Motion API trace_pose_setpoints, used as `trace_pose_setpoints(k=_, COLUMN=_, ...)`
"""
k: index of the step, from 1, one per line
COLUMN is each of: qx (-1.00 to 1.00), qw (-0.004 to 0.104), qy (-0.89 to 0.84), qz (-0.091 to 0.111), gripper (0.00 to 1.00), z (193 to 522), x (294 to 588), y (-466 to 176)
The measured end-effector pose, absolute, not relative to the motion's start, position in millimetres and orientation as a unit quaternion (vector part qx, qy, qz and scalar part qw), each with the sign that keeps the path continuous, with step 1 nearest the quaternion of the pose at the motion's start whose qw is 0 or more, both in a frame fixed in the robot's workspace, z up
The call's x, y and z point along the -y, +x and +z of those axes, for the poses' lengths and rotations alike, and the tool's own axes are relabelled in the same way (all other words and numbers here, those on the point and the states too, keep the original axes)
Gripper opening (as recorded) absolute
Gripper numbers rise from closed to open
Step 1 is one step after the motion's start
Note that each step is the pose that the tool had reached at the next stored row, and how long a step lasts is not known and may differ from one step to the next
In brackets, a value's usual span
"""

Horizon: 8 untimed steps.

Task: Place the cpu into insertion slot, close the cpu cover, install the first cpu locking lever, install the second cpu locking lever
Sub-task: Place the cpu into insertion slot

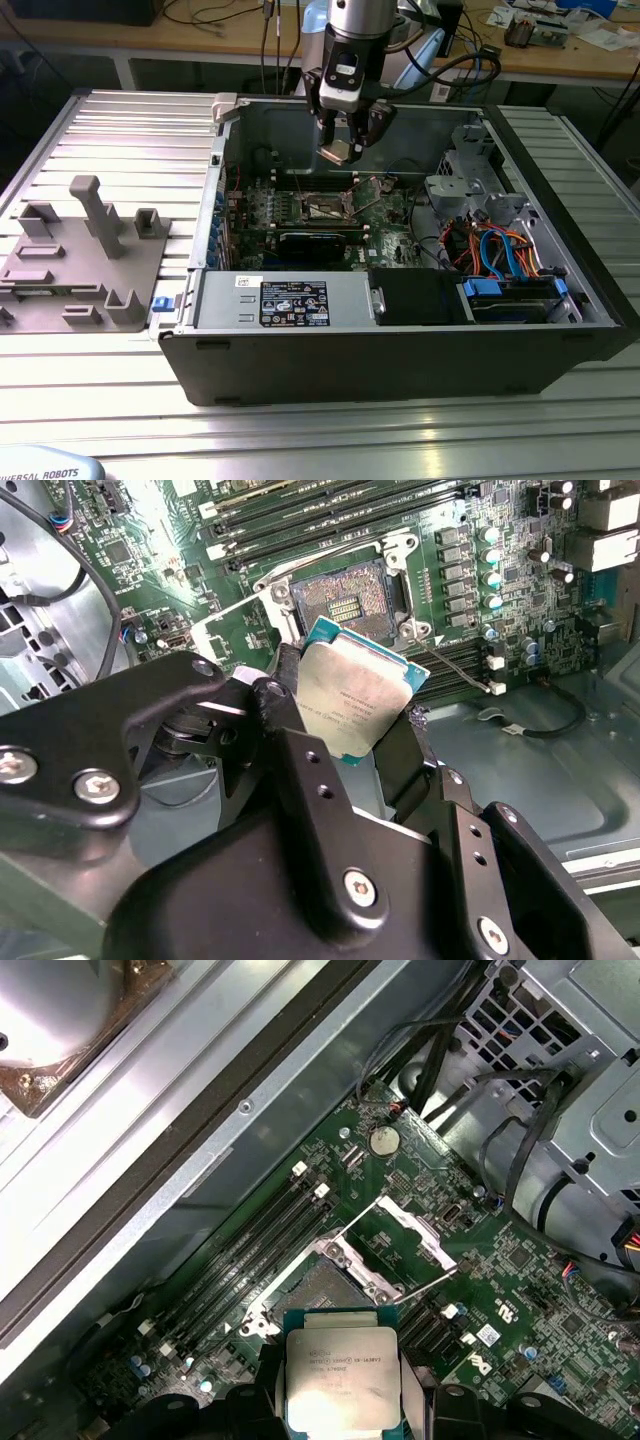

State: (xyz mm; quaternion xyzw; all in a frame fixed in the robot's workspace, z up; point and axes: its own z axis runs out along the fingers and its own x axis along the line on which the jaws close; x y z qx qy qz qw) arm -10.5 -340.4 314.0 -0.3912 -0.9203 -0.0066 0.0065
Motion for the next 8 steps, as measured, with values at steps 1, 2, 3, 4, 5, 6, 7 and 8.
trace_pose_setpoints(k=1, qx=0.92, qw=0.006, qy=-0.392, qz=-0.007, gripper=0.55, z=314.0, x=340.4, y=-10.5)
trace_pose_setpoints(k=2, qx=0.919, qw=0.006, qy=-0.393, qz=-0.007, gripper=0.55, z=314.0, x=340.4, y=-10.5)
trace_pose_setpoints(k=3, qx=0.919, qw=0.006, qy=-0.395, qz=-0.007, gripper=0.55, z=313.9, x=340.4, y=-10.5)
trace_pose_setpoints(k=4, qx=0.918, qw=0.006, qy=-0.396, qz=-0.007, gripper=0.55, z=313.9, x=340.4, y=-10.5)
trace_pose_setpoints(k=5, qx=0.918, qw=0.006, qy=-0.397, qz=-0.007, gripper=0.55, z=313.9, x=340.4, y=-10.5)
trace_pose_setpoints(k=6, qx=0.917, qw=0.006, qy=-0.398, qz=-0.007, gripper=0.55, z=313.9, x=340.4, y=-10.5)
trace_pose_setpoints(k=7, qx=0.917, qw=0.006, qy=-0.398, qz=-0.007, gripper=0.55, z=313.8, x=340.4, y=-10.5)
trace_pose_setpoints(k=8, qx=0.917, qw=0.006, qy=-0.399, qz=-0.007, gripper=0.55, z=313.8, x=340.4, y=-10.5)
